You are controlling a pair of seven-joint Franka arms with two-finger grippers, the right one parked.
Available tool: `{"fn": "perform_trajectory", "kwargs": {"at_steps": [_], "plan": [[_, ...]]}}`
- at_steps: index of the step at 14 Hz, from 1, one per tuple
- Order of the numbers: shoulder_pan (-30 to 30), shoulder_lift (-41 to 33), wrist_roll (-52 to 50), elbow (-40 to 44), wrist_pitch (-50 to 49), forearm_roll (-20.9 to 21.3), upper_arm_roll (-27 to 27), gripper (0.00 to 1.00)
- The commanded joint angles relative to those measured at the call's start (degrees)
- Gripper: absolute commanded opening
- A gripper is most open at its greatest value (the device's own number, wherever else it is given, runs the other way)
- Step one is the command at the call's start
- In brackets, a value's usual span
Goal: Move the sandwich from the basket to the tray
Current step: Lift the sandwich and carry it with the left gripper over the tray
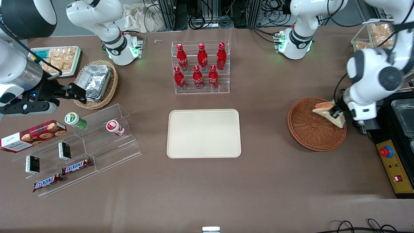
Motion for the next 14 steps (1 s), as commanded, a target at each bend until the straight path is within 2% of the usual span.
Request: {"fn": "perform_trajectory", "kwargs": {"at_steps": [1,4,7,9,11,14], "plan": [[-1.52,1.28,7.93,17.73,-17.39,0.09,-0.22,0.0],[-3.88,1.89,14.8,30.31,-24.37,-0.62,-2.23,0.0],[-8.8,8.29,24.38,41.39,-24.56,-0.7,-6.44,0.0],[-12.49,12.07,22.66,43.53,-24.12,-0.79,-10.22,0.0],[-17.05,17.42,15.74,46.16,-23.77,-0.1,-12.77,0.0],[-25.14,27.88,6.76,50.38,-20.27,1.57,-12.78,0.0]]}}
